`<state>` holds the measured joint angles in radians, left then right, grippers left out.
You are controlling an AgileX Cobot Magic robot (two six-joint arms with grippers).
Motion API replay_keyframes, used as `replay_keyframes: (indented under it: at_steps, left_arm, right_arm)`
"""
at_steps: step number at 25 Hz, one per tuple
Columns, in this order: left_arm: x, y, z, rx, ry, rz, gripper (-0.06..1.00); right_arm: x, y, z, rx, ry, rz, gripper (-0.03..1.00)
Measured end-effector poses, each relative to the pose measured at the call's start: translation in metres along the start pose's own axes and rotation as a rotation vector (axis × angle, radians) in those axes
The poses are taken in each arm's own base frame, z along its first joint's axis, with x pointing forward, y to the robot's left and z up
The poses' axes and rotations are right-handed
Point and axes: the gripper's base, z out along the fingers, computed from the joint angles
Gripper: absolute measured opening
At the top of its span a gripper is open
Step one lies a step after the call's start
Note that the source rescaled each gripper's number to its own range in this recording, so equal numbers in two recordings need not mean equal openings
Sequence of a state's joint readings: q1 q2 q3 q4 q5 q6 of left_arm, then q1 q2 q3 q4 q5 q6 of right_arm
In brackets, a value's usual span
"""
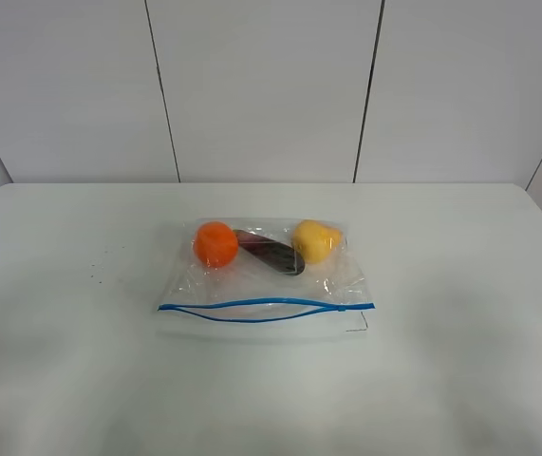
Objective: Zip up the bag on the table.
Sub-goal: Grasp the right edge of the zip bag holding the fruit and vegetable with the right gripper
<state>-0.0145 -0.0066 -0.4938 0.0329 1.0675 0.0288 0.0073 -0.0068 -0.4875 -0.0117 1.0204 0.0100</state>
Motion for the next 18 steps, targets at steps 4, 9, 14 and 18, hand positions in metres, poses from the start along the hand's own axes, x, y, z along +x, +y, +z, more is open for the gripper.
replay_keyframes:
  at_steps: [4, 9, 14, 18]
  left_arm:
    - [0.0000, 0.0000, 0.0000, 0.000, 0.000, 0.000, 1.00]
    - [0.0000, 0.0000, 0.0000, 0.000, 0.000, 0.000, 1.00]
    - [0.0000, 0.0000, 0.0000, 0.000, 0.000, 0.000, 1.00]
    - [0.0000, 0.0000, 0.0000, 0.000, 0.000, 0.000, 1.00]
  right_arm:
    - [0.0000, 0.0000, 0.0000, 0.000, 0.000, 0.000, 1.00]
    - [0.0000, 0.0000, 0.0000, 0.000, 0.000, 0.000, 1.00]
    - [0.0000, 0.0000, 0.0000, 0.000, 0.000, 0.000, 1.00]
    - [0.0000, 0.0000, 0.0000, 0.000, 0.000, 0.000, 1.00]
